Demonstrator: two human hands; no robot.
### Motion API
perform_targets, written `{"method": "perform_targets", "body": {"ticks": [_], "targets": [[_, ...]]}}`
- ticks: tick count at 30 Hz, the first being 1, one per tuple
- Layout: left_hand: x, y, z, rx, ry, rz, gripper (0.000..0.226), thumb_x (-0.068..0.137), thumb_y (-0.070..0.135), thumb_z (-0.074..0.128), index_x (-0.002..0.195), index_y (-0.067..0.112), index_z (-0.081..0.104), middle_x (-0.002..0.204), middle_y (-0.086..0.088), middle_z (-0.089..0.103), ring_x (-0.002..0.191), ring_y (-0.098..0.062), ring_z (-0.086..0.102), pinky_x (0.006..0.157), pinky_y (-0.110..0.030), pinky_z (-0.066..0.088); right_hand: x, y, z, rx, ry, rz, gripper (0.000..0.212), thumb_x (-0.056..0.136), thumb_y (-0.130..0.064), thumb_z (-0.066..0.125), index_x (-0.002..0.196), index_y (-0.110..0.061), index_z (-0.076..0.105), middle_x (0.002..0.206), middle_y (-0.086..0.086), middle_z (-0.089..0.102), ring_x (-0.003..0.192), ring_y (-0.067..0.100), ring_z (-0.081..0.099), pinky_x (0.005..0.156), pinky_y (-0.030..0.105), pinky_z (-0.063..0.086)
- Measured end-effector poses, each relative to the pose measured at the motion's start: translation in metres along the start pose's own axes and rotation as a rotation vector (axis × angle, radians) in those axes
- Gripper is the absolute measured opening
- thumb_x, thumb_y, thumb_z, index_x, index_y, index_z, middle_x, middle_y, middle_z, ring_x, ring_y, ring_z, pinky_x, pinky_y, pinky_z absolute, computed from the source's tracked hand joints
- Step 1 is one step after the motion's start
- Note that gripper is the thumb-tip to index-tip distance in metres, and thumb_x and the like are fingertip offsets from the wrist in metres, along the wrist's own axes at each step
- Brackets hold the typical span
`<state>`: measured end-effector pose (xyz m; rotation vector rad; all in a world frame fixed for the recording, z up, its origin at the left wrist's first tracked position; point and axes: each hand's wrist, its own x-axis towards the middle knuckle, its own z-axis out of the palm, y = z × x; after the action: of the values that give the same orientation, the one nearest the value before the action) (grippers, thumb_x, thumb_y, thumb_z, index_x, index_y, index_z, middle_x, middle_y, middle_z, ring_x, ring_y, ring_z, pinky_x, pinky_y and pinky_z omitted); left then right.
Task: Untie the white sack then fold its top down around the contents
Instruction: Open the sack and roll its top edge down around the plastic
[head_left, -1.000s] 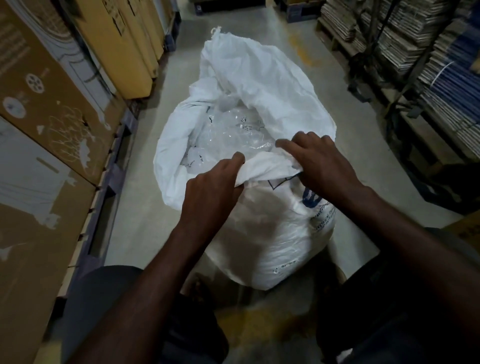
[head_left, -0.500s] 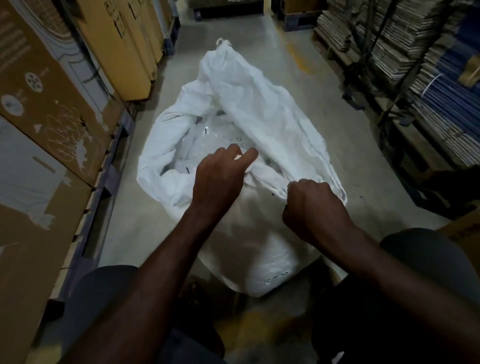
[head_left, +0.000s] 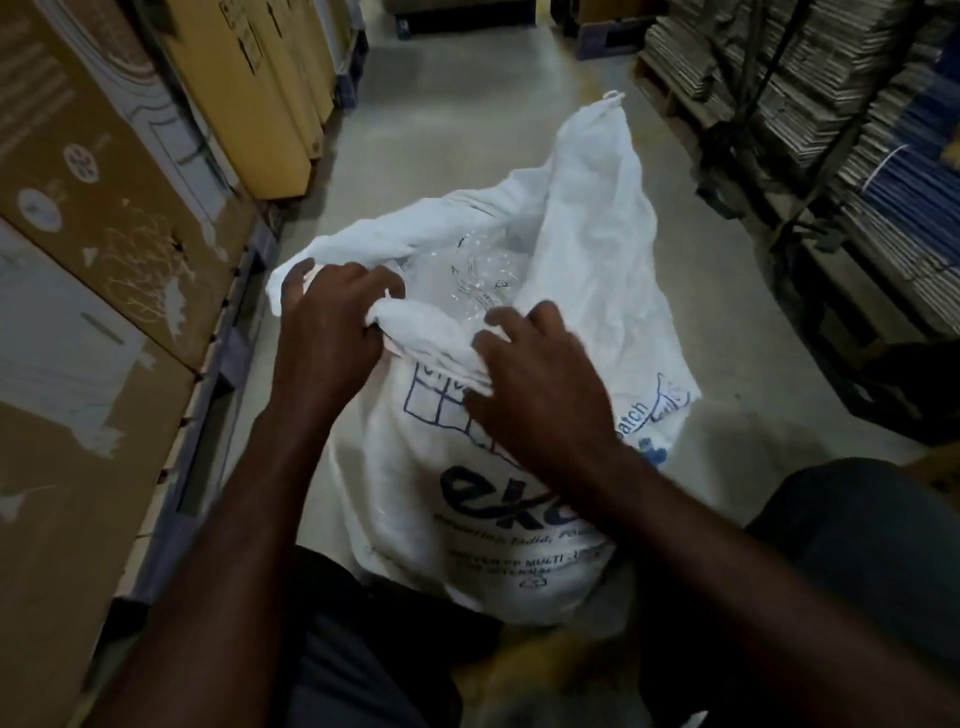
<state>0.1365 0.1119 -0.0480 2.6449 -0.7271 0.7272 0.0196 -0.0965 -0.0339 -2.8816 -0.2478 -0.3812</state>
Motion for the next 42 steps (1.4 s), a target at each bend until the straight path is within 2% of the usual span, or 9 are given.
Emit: {"method": "perform_targets", "body": {"ticks": [4, 8, 11, 15, 23, 27, 32, 38, 42], "targets": [[-0.020, 0.005, -0.012, 0.014, -0.281, 0.032, 0.051, 0.078, 0.014, 0.063, 0.126, 0.028, 0.074, 0.102, -0.006, 0.075, 0.098, -0.037, 0.072, 0.085, -0.043, 0.048, 0.020, 0.052, 0.011, 0.006, 0.179, -0.176, 0.043, 0.072, -0.010, 0.074, 0.113, -0.009, 0.060, 0.113, 0.015, 0.066, 0.098, 0.038, 0.063, 0.087, 0.045, 0.047], [-0.036, 0.030, -0.023, -0.128, -0.380, -0.002, 0.091, 0.089, 0.036, 0.083, 0.167, 0.036, 0.036, 0.157, 0.003, 0.055, 0.153, -0.024, 0.044, 0.132, -0.061, 0.022, 0.031, 0.057, 0.023, -0.034, 0.409, -0.281, 0.029, 0.083, 0.000, 0.064, 0.109, -0.011, 0.058, 0.100, 0.015, 0.064, 0.076, 0.036, 0.058, 0.069, 0.042, 0.043], [-0.026, 0.046, -0.021, -0.178, -0.257, 0.045, 0.074, 0.087, 0.038, 0.085, 0.153, 0.032, 0.052, 0.147, 0.005, 0.066, 0.141, -0.024, 0.059, 0.126, -0.056, 0.037, 0.029, 0.042, 0.030, -0.050, 0.436, -0.302, 0.021, 0.091, -0.009, 0.068, 0.111, -0.012, 0.063, 0.104, 0.012, 0.063, 0.082, 0.032, 0.057, 0.077, 0.041, 0.041], [-0.024, 0.054, -0.009, -0.119, -0.101, 0.028, 0.049, 0.081, 0.020, 0.073, 0.125, 0.039, 0.064, 0.123, 0.013, 0.073, 0.102, -0.025, 0.075, 0.071, -0.045, 0.060, 0.010, 0.028, 0.013, 0.000, 0.055, -0.238, 0.056, 0.082, -0.037, 0.073, 0.131, -0.024, 0.050, 0.116, 0.000, 0.054, 0.100, 0.025, 0.056, 0.091, 0.043, 0.042], [-0.031, 0.065, 0.011, -0.124, 0.069, 0.196, 0.049, 0.075, -0.012, 0.071, 0.114, 0.017, 0.065, 0.122, -0.003, 0.072, 0.099, -0.033, 0.067, 0.071, -0.048, 0.054, 0.023, 0.062, -0.024, -0.043, -0.152, -0.253, 0.069, 0.073, -0.045, 0.084, 0.130, -0.029, 0.047, 0.127, -0.006, 0.061, 0.124, 0.022, 0.058, 0.119, 0.054, 0.031], [-0.036, 0.070, 0.002, -0.162, -0.037, 0.181, 0.046, 0.073, -0.002, 0.065, 0.117, 0.013, 0.064, 0.128, -0.006, 0.066, 0.109, -0.034, 0.064, 0.081, -0.047, 0.055, 0.015, 0.075, 0.000, -0.106, 0.151, -0.213, 0.034, 0.071, -0.010, 0.074, 0.100, -0.019, 0.059, 0.084, 0.003, 0.061, 0.078, 0.033, 0.059, 0.066, 0.034, 0.032], [-0.053, 0.074, 0.005, -0.424, -0.456, 0.086, 0.059, 0.087, 0.060, 0.082, 0.123, 0.022, 0.055, 0.174, -0.001, 0.034, 0.153, -0.020, 0.048, 0.105, -0.036, 0.051, -0.006, 0.068, 0.018, -0.125, 0.333, -0.153, 0.032, 0.065, -0.008, 0.076, 0.090, -0.015, 0.059, 0.073, 0.005, 0.056, 0.056, 0.035, 0.053, 0.055, 0.031, 0.023], [-0.042, 0.065, 0.008, -0.170, -0.212, 0.087, 0.038, 0.082, 0.022, 0.083, 0.093, 0.020, 0.048, 0.097, 0.007, 0.054, 0.077, -0.026, 0.055, 0.068, -0.044, 0.048, -0.016, 0.054, 0.021, 0.008, -0.005, -0.246, 0.046, 0.079, -0.029, 0.078, 0.117, -0.022, 0.054, 0.118, 0.000, 0.054, 0.071, 0.030, 0.055, 0.056, 0.037, 0.043], [-0.039, 0.070, 0.016, -0.059, -0.110, 0.087, 0.049, 0.069, 0.006, 0.075, 0.099, 0.025, 0.041, 0.087, 0.004, 0.048, 0.073, -0.029, 0.048, 0.061, -0.046, 0.044, -0.020, 0.056, 0.010, 0.271, -0.207, -0.205, 0.038, 0.089, -0.064, 0.069, 0.113, -0.036, 0.060, 0.142, -0.019, 0.045, 0.084, 0.010, 0.069, 0.073, 0.038, 0.059]]}}
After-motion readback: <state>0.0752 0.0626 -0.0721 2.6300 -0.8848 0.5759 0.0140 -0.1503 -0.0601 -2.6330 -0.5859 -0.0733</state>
